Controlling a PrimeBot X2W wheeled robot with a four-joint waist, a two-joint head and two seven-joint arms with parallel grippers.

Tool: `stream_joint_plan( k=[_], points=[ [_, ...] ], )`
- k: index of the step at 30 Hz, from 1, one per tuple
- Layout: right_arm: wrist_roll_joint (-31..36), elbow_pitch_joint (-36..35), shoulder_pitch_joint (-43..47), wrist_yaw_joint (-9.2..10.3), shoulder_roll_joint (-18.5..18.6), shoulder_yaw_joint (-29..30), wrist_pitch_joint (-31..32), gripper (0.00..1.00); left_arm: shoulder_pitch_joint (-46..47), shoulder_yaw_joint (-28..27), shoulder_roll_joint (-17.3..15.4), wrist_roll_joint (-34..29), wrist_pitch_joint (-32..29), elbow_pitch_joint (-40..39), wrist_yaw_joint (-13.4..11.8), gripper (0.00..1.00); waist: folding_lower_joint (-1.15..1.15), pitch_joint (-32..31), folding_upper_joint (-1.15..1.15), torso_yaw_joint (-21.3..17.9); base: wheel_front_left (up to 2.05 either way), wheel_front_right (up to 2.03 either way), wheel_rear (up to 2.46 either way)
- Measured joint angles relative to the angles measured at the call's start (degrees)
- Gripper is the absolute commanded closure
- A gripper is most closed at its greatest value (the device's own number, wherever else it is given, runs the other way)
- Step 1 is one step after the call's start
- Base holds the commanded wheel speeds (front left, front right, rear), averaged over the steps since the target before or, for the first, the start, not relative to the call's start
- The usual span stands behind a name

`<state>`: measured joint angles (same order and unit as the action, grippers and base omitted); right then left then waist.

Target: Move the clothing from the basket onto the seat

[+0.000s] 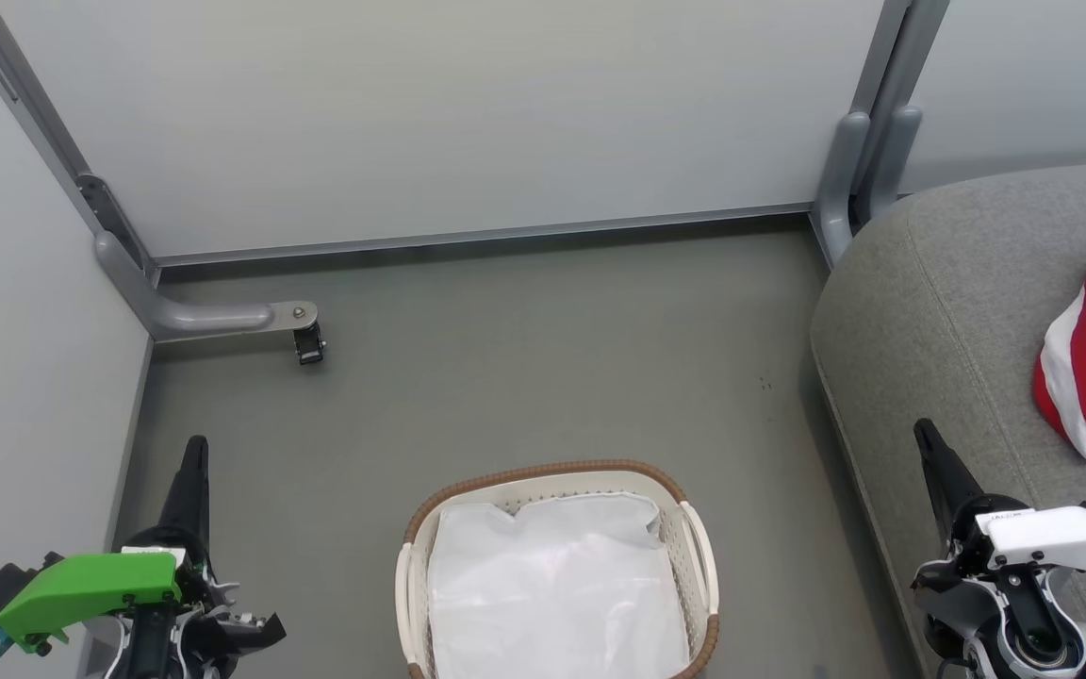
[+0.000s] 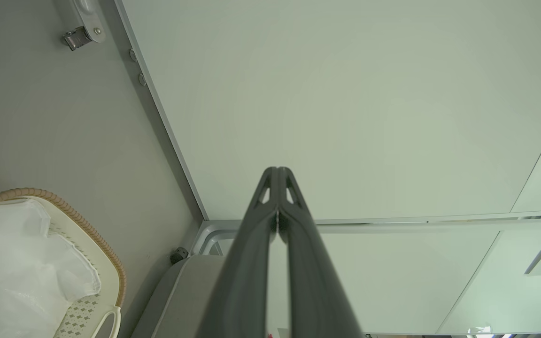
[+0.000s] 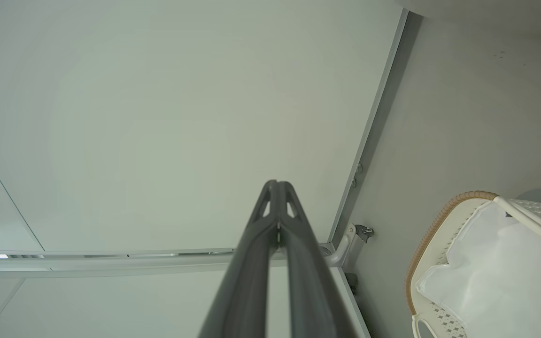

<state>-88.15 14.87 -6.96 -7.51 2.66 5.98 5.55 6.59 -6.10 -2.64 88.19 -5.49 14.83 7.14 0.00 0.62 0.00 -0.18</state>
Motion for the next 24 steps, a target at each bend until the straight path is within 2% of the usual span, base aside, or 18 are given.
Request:
stream_joint_plan(
  k=[11,24],
  points=[
    [-4.1,-0.8,0.5,0.02,0.0,0.5,1.0,1.0,0.0,-0.4,0.0,4.1,-1.0,-0.7,0.2,1.0,0.0,-0.4,0.0,0.2,0.0,0.0,0.0],
    [-4.1,-0.8,0.5,0.02,0.0,0.6,1.0,1.0,0.0,-0.4,0.0,4.1,-1.0,-0.8,0.3,1.0,0.0,-0.4,0.0,0.2,0.0,0.0,0.0]
  ],
)
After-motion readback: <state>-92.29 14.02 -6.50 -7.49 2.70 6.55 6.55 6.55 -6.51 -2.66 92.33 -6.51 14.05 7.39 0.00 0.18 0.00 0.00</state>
